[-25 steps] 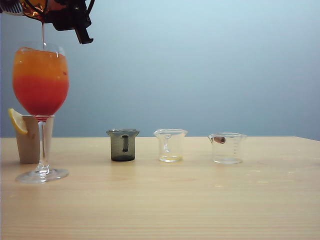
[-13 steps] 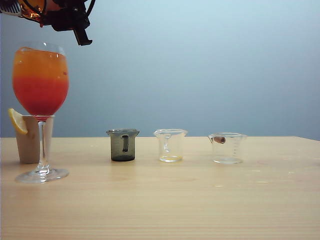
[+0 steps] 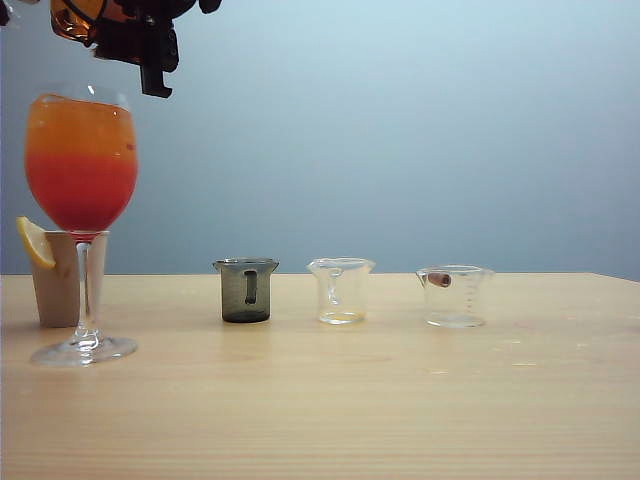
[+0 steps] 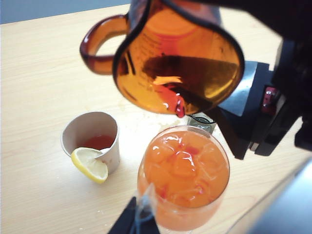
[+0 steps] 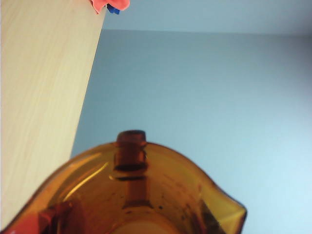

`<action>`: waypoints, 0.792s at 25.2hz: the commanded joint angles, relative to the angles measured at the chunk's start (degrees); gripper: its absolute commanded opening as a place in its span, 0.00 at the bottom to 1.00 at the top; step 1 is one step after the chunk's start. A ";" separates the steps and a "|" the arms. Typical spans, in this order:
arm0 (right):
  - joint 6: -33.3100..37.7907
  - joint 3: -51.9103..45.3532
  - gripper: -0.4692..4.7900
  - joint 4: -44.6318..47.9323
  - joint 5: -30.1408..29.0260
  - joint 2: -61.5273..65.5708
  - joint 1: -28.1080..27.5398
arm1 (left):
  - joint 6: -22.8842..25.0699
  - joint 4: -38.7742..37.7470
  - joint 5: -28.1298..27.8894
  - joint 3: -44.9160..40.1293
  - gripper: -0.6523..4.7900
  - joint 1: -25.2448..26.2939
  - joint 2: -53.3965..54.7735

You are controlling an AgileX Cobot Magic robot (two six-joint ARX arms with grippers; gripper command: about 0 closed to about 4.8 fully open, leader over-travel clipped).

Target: Pick up the fourth measuring cup from the left, pour the grenadine inside into the goblet, and finally put the measuring cup back in its original place.

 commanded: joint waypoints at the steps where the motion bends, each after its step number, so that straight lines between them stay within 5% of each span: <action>1: 6.21 0.46 0.41 -0.22 -0.26 -0.63 -0.50 | 0.26 0.57 0.20 0.17 0.11 -0.02 -0.13; 10: 26.56 0.46 0.41 -0.31 -4.59 -1.42 -3.02 | 0.24 0.57 0.17 0.17 0.11 -0.02 -0.13; 20: 40.15 0.46 0.41 -4.17 -14.01 -1.97 -4.02 | 0.26 0.57 0.17 0.17 0.11 -0.02 -0.13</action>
